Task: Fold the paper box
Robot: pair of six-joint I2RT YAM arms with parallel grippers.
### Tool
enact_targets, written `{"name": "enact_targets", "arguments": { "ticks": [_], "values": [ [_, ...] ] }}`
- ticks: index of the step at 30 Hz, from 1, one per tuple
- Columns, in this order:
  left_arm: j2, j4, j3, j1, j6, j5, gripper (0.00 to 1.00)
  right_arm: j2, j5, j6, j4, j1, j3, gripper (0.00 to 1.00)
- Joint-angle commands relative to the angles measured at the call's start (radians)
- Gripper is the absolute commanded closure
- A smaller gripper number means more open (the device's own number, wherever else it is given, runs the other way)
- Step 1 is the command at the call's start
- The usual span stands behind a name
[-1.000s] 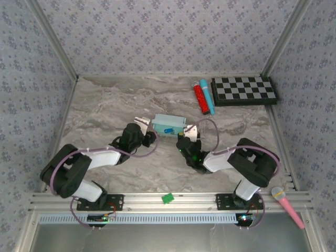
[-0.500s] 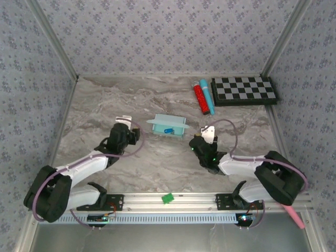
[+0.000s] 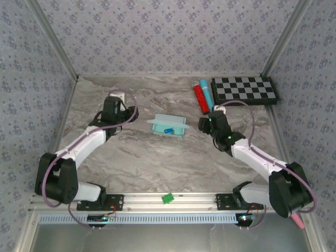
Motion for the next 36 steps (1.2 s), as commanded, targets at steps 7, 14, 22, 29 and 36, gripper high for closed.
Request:
{"name": "enact_targets", "arguments": {
  "ticks": [7, 14, 22, 29, 36],
  "values": [
    [0.226, -0.179, 0.273, 0.003, -0.017, 0.344, 0.41, 0.197, -0.415, -0.043, -0.114, -0.061, 0.225, 0.42],
    [0.349, -0.232, 0.368, -0.004, -0.02, 0.448, 0.47, 0.312, -0.515, -0.006, -0.068, -0.06, 0.278, 0.43],
    [0.45, -0.245, 0.425, -0.009, -0.011, 0.524, 0.51, 0.411, -0.576, 0.016, -0.052, -0.058, 0.317, 0.45],
    [0.508, -0.247, 0.436, -0.019, -0.008, 0.553, 0.53, 0.446, -0.587, 0.018, -0.054, -0.056, 0.327, 0.45],
    [0.527, -0.264, 0.41, -0.039, -0.01, 0.534, 0.57, 0.489, -0.582, 0.019, -0.068, -0.057, 0.329, 0.46]
  ]
}}
